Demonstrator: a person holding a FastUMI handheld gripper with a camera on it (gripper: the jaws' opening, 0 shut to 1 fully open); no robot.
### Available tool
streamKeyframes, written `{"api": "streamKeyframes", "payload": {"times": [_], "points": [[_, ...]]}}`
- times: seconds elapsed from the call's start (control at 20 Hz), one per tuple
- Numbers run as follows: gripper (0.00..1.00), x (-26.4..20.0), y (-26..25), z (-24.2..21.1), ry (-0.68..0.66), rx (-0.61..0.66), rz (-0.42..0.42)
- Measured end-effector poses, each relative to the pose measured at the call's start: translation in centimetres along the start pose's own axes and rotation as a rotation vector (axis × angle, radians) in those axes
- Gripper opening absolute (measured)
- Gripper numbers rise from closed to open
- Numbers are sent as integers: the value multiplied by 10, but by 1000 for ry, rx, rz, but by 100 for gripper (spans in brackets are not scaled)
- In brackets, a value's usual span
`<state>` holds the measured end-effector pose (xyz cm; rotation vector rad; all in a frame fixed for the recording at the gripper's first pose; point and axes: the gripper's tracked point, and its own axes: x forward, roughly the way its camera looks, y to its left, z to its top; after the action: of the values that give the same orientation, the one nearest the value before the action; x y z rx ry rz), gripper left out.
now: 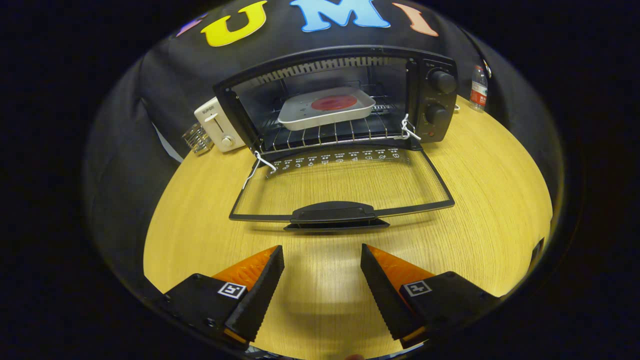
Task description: Open the toaster oven, put the food inside, and close the toaster oven door.
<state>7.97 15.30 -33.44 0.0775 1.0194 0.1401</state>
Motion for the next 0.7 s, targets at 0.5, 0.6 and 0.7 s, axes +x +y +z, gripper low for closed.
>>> {"api": "streamKeyframes", "payload": {"times": [0.5,0.6,0.7], "points": [[95,22,-16,8,13,-35,-149],[95,21,-15,8,8,-35,-164],[95,15,-15,11,-10,-50,-185]]}}
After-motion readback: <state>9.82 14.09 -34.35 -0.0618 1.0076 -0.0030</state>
